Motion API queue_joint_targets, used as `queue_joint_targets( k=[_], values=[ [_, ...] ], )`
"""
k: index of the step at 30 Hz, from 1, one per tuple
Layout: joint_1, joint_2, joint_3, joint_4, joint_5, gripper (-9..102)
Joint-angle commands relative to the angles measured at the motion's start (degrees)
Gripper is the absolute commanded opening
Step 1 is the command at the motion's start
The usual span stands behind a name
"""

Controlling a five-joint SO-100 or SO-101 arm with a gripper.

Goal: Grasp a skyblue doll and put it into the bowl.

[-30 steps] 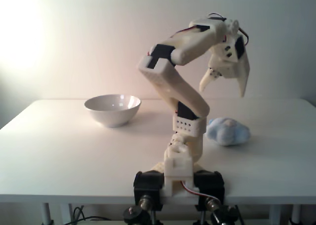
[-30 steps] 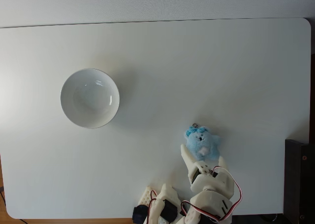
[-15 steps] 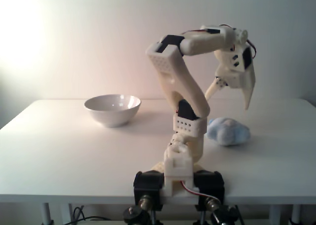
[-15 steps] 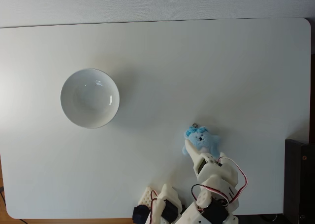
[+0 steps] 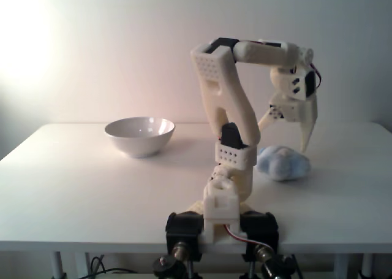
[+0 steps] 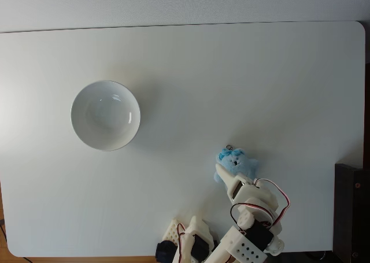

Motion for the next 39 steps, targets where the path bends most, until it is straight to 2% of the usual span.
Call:
queue_joint_targets(
  k=[1,10,18,39],
  values=[
    [0.18,-0.79,-2.11,-0.7,-0.18,54],
    [0.26,-4.66,-2.11,-1.14,-0.09,54],
    [1.23,-8.26,-1.49,-10.46,-0.09,54],
    [2.29,-16.52,-1.32,-10.63,-0.09,54]
  ],
)
